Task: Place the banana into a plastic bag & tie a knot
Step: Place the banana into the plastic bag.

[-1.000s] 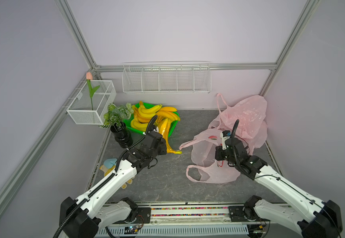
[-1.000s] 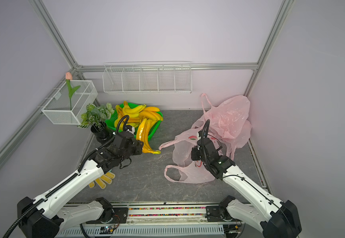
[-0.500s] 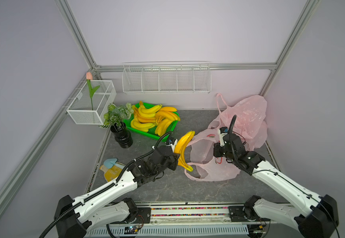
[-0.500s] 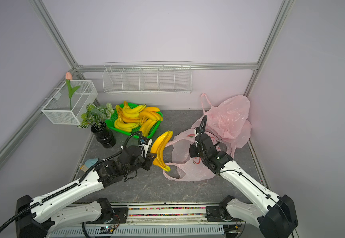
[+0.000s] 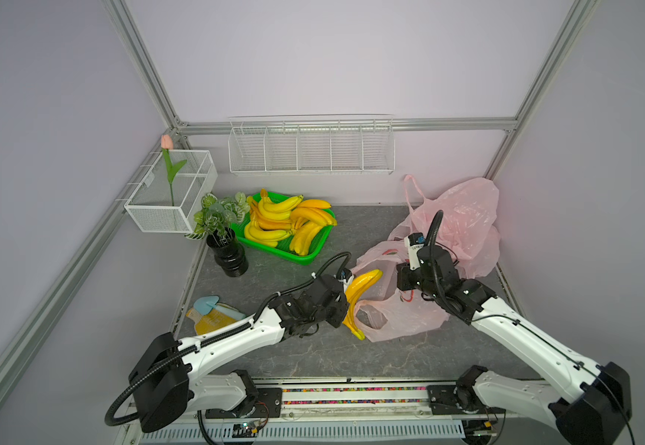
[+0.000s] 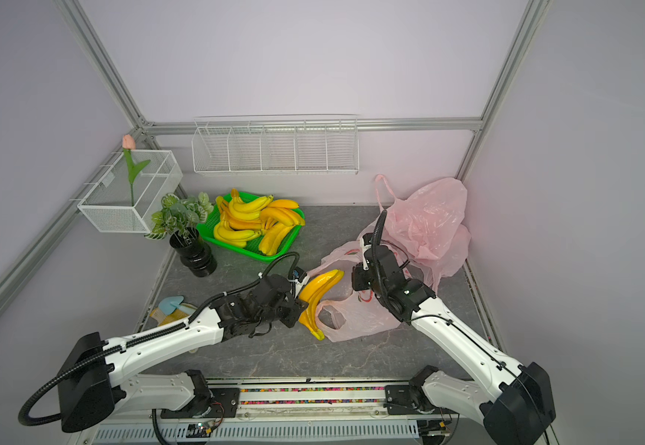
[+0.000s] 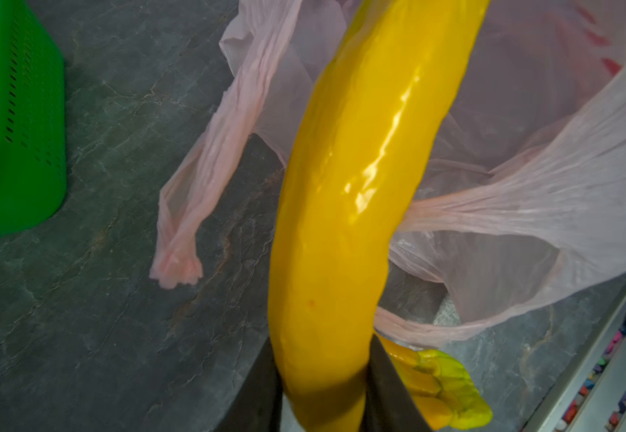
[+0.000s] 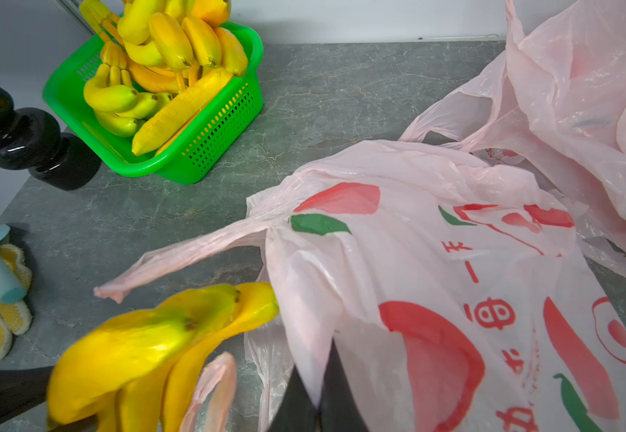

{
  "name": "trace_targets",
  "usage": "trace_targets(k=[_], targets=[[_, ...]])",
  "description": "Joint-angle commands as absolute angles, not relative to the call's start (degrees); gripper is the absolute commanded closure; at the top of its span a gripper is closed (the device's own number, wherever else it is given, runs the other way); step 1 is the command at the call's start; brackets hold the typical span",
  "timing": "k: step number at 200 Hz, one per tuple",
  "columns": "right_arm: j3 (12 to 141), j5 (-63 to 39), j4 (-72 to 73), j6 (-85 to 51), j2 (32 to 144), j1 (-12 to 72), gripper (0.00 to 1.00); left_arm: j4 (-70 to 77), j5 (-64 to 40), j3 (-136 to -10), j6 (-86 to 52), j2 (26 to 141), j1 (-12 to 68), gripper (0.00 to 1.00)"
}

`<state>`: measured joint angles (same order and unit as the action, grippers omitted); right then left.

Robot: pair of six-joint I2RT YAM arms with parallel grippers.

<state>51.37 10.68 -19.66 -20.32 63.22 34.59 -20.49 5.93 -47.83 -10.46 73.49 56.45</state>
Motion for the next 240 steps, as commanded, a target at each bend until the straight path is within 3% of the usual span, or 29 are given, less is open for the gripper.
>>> trace_targets(k=[1,39,127,193,240], targets=[[48.8,8.2,-16.9,-18.3,61.4,34.7,0.93,-20.8,6.6,-51.3,-9.2,74.0,56.7,0.89],[47.0,3.8,-13.6,-16.7,61.7,36.7,0.94,-23.5,6.4,-55.3,-8.9,81.0,56.7,0.89],[44.3,4.7,-11.7,-15.7,63.8,39.4,0.94,-23.9,6.1,-66.0,-11.6,90.1,54.6,0.88],[41.3,3.9,-8.2,-18.0,66.7,39.4,0.94,-21.9,1.4,-73.8,-10.9,98.1,52.3,0.83],[40.4,4.2,-6.7,-19.6,67.0,39.3,0.94,-23.2,5.0,-79.6,-10.8,104.9,51.8,0.76]])
